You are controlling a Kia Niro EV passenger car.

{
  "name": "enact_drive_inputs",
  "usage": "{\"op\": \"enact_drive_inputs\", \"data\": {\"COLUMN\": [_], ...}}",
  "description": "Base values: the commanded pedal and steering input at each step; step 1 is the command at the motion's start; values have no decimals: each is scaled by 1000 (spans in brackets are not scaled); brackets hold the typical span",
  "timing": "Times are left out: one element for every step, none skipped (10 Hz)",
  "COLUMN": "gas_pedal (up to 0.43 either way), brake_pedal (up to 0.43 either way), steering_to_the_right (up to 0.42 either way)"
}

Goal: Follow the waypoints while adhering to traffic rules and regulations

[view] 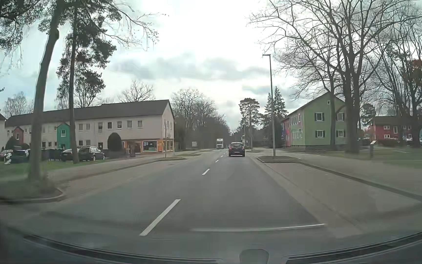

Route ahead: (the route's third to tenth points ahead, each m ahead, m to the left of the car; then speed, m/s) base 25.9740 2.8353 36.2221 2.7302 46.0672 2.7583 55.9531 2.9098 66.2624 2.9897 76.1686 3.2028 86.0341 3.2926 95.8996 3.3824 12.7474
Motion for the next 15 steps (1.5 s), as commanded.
{"op": "enact_drive_inputs", "data": {"gas_pedal": [110,110,110,110,110,130,138,150,157,157,157,157,157,157,157], "brake_pedal": [0,0,0,0,0,0,0,0,0,0,0,0,0,0,0], "steering_to_the_right": [2,4,6,6,6,6,6,6,6,6,6,6,6,6,6]}}
